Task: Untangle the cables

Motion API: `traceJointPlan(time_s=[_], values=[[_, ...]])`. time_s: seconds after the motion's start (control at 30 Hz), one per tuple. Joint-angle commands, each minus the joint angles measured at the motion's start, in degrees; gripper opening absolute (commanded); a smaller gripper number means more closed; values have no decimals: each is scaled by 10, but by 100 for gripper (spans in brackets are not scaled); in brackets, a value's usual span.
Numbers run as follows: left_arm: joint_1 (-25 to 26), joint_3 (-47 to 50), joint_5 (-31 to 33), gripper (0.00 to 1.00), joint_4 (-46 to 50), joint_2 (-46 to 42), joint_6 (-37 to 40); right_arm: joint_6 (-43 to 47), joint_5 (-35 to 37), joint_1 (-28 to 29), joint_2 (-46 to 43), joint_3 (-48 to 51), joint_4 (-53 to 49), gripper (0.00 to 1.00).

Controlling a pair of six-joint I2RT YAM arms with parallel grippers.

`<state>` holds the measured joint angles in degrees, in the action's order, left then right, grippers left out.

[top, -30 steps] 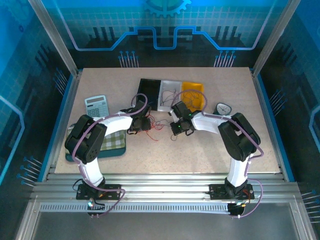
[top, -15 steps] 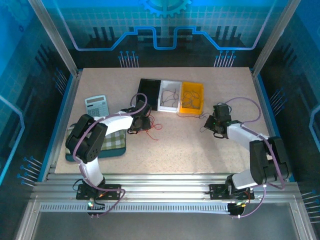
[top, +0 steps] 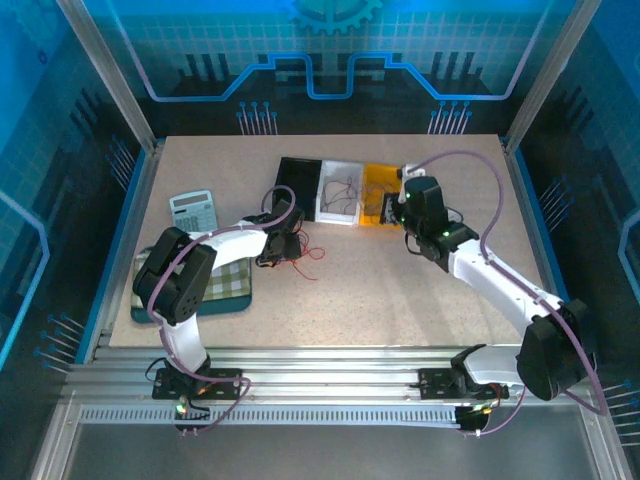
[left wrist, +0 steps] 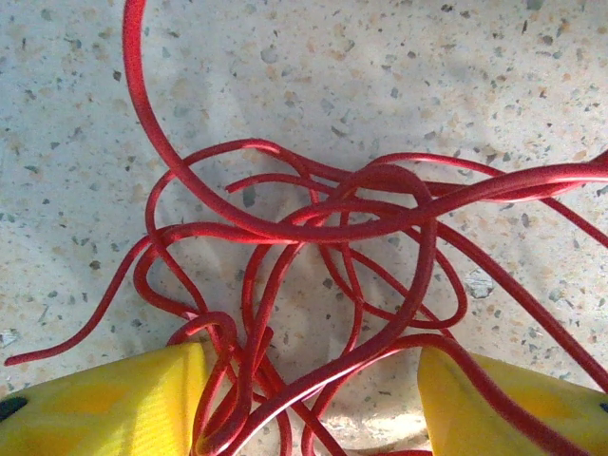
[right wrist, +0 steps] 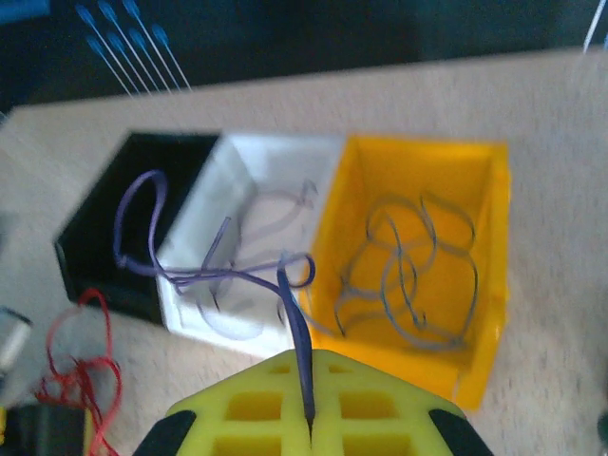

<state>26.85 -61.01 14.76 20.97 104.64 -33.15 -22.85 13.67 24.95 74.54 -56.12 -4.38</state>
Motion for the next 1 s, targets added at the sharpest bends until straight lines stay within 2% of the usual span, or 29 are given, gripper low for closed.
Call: traceJointPlan(time_s=[0.0, 0.2, 0.37, 0.67, 0.97], values=[[-5, -3, 2, 62, 25, 27, -6, 43, -28, -3, 25, -49, 12, 1], [-5, -2, 1, 62, 21, 26, -2, 69, -167, -20, 154, -182, -40, 4], [-4, 4, 6, 62, 17, 18, 2, 50, -167, -22, 241, -267, -87, 4], [-4, 17, 16, 62, 13, 6, 5, 36, -184, -24, 305, -296, -120, 4], [-3, 12, 13, 62, 13, 11, 10, 45, -225, -25, 291, -264, -124, 4]])
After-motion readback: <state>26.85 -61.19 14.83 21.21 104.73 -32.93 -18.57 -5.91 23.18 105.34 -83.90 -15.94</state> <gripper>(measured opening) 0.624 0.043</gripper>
